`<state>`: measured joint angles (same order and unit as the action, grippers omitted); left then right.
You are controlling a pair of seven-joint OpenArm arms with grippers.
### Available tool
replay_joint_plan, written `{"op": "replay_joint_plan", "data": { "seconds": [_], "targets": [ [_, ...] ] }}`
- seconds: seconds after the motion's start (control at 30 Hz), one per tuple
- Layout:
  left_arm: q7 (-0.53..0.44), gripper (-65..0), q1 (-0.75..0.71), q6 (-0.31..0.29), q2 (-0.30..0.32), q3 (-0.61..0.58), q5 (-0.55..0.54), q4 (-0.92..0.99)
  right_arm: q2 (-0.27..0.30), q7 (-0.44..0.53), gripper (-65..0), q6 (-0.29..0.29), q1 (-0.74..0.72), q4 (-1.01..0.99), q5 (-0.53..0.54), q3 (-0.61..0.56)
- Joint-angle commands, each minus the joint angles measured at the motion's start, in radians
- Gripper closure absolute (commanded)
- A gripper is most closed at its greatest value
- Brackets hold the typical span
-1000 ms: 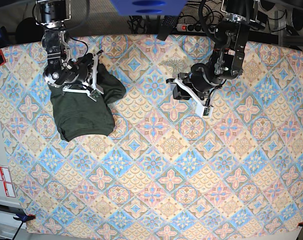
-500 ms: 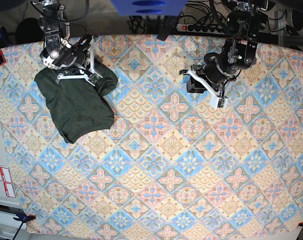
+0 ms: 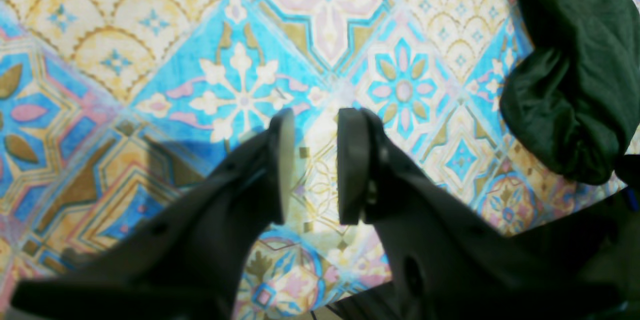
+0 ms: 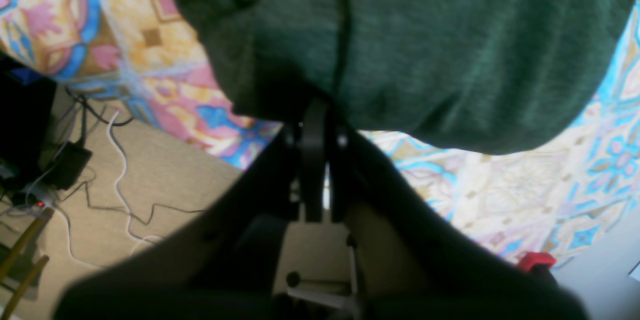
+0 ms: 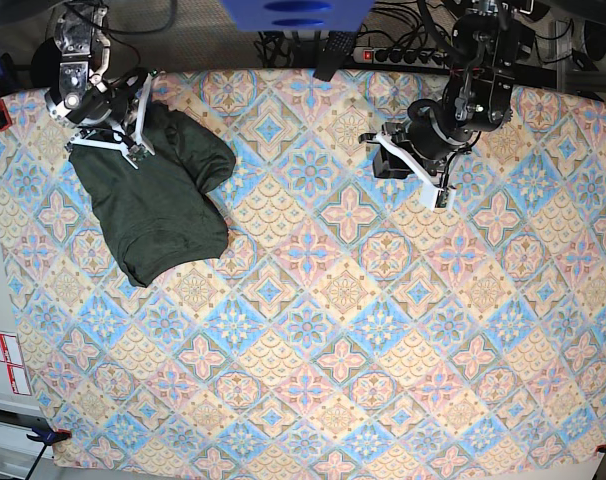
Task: Fold the T-shirt properly
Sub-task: 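Press the bundle flat and open the right gripper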
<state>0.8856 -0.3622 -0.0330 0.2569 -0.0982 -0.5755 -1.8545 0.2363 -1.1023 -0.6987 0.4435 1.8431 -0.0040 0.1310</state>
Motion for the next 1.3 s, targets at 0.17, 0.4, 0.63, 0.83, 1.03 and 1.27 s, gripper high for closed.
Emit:
{"op": "replay_joint_plan", "data": {
  "seconds": [0.17, 0.4, 0.63, 0.83, 1.03, 1.27],
  "targets": [
    [-0.015, -14.4, 0.004, -0.005, 0.000, 0.002, -0.007, -0.020, 0.010, 0.009, 0.0, 0.001, 0.016, -0.010, -0.004, 0.000],
    [-0.016, -14.4, 0.004, -0.005, 0.002, 0.002, -0.007, -0.020, 0.010, 0.035, 0.0, 0.001, 0.011, -0.141, -0.003, -0.001],
    [-0.015, -14.4, 0.005, -0.005, 0.002, 0.002, -0.007, -0.020, 0.008, 0.054, 0.0, 0.001, -0.056, -0.155, -0.003, -0.055],
    [-0.015, -14.4, 0.005, -0.005, 0.002, 0.002, -0.007, -0.020, 0.004, 0.050, 0.0, 0.001, -0.093, -0.155, -0.003, -0.109],
    [-0.015, -14.4, 0.002, -0.005, 0.002, 0.002, -0.007, -0.020, 0.002, 0.049, 0.0, 0.001, -0.124, -0.155, -0.001, -0.159],
    [-0.015, -14.4, 0.002, -0.005, 0.003, 0.002, -0.008, -0.021, -0.018, 0.049, 0.0, 0.001, -0.145, -0.155, -0.003, -0.158]
  ]
}}
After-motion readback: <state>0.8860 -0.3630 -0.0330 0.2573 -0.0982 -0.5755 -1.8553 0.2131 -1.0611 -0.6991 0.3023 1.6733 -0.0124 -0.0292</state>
